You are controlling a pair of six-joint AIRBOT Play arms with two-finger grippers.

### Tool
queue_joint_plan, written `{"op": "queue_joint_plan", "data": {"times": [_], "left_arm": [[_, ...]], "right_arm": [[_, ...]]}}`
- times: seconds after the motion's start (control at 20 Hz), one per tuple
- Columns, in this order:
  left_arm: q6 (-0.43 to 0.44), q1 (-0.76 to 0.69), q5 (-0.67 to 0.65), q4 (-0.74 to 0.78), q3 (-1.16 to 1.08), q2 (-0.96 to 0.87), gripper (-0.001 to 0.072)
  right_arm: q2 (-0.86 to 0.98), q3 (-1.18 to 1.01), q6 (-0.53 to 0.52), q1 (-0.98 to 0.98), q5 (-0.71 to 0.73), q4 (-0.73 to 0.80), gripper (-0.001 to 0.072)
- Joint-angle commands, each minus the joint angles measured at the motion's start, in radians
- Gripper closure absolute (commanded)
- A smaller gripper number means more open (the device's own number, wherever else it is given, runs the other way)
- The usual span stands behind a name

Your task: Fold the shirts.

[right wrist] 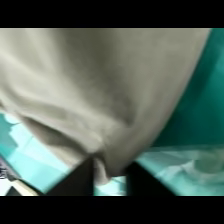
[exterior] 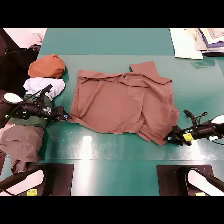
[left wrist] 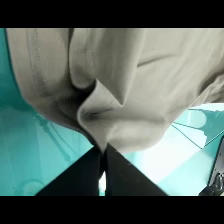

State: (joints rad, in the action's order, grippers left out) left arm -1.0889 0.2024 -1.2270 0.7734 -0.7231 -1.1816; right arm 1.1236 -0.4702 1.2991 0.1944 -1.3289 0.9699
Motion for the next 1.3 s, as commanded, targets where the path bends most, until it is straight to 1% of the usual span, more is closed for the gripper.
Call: {"op": "queue_joint_plan", "data": {"times": [0.0, 0.1, 0.25, 0.4, 0.5, 0.55, 0.65, 0.8, 0.9, 1.0, 1.1, 1.15, 1.25], "left_arm": [[0.001, 0.001, -0.005, -0.004, -0.011, 0.001, 0.0684], [-0.011, 0.001, -0.003, -0.004, -0.061, 0.033, 0.0684], [-0.063, 0.001, 0.014, -0.004, -0.259, 0.148, 0.0684], [-0.093, 0.001, 0.011, -0.005, -0.58, 0.229, 0.0683], [-0.12, 0.001, 0.015, -0.005, -0.818, 0.249, 0.0684], [-0.12, 0.001, 0.014, -0.005, -0.93, 0.252, 0.0683], [-0.132, 0.001, 0.016, -0.004, -1.157, 0.252, 0.0684], [-0.167, 0.001, 0.05, -0.004, -1.42, 0.252, 0.0684], [-0.205, 0.001, 0.103, -0.012, -1.494, 0.27, 0.0684], [-0.231, 0.001, 0.146, -0.013, -1.495, 0.315, 0.0684], [-0.242, 0.001, 0.145, -0.016, -1.496, 0.333, 0.0684], [-0.243, 0.001, 0.137, -0.018, -1.496, 0.333, 0.0684], [-0.269, 0.001, 0.095, 0.019, -1.449, 0.333, 0.0684]], "right_arm": [[-0.009, -0.017, -0.017, -0.036, 0.027, -0.01, 0.0701], [-0.083, -0.1, -0.016, -0.035, 0.018, -0.01, 0.0701], [-0.213, -0.346, 0.038, -0.035, 0.062, -0.01, 0.0701], [-0.292, -0.658, 0.043, -0.035, 0.177, -0.01, 0.0701], [-0.311, -0.883, 0.043, -0.035, 0.248, -0.007, 0.0701], [-0.313, -0.98, 0.043, -0.034, 0.269, 0.0, 0.0701], [-0.309, -1.172, 0.042, -0.034, 0.285, 0.014, 0.0701], [-0.305, -1.401, 0.043, -0.034, 0.278, 0.109, 0.0701], [-0.309, -1.503, 0.043, -0.034, 0.266, 0.165, 0.0701], [-0.31, -1.582, 0.044, -0.034, 0.227, 0.214, 0.0701], [-0.293, -1.658, 0.051, -0.034, 0.165, 0.249, 0.0701], [-0.279, -1.69, 0.074, -0.033, 0.127, 0.272, 0.0702], [-0.24, -1.718, 0.099, -0.034, 0.041, 0.3, 0.0702]]}}
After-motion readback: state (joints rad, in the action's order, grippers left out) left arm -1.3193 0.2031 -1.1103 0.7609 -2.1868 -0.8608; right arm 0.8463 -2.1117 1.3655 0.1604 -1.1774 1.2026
